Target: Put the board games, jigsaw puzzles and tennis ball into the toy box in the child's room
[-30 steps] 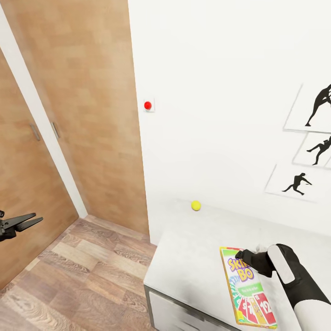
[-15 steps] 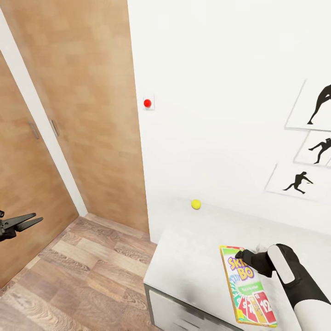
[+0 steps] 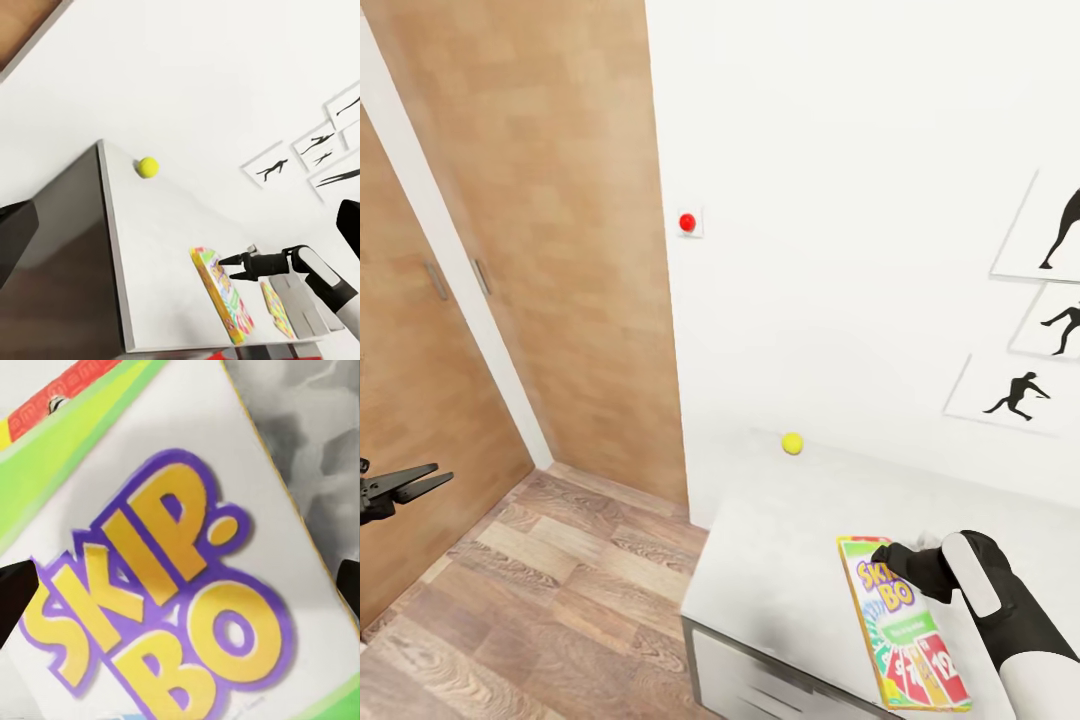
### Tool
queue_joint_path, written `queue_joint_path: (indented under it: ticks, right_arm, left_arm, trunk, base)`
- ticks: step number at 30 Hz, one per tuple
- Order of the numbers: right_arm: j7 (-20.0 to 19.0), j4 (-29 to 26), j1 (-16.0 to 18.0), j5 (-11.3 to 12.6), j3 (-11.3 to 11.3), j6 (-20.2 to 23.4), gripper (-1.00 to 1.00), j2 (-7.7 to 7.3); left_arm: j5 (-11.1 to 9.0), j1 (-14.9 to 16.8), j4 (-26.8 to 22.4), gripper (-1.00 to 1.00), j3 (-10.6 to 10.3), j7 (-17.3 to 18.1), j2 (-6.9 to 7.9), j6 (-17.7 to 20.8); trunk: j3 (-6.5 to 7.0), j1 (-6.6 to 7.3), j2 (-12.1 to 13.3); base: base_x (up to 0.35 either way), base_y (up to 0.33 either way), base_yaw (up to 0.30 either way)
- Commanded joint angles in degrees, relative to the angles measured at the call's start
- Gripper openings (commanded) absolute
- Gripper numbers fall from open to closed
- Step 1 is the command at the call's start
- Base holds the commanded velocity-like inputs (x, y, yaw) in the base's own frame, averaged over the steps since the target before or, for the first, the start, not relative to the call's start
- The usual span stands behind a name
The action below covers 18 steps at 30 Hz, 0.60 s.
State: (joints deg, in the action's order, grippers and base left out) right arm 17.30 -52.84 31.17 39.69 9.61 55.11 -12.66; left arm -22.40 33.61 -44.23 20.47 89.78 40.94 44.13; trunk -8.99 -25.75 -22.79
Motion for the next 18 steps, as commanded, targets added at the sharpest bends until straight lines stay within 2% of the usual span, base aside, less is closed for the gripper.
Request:
queue_joint_path:
  ticks: [1,6,18]
  right_arm:
    - [0.55,-0.07,0.07,0.65,0.04,0.17,1.0,0.0]
    - [0.54,-0.07,0.06,0.7,0.04,0.17,1.0,0.0]
    - [0.54,-0.07,0.04,0.65,0.03,0.17,1.0,0.0]
  left_arm:
    - [0.0,0.05,0.02,1.0,-0.01,0.22,0.01,0.61]
    - [0.04,0.05,0.02,1.0,0.0,0.22,0.01,0.61]
    - [0.05,0.05,0.02,1.0,0.0,0.22,0.01,0.61]
  trunk:
    - [-0.13,-0.04,-0.13]
    - [-0.13,-0.04,-0.13]
    - [-0.13,-0.04,-0.13]
  base:
    - [0.0,0.17,0.0]
    - [0.0,0.119,0.0]
    - [0.0,0.014,0.0]
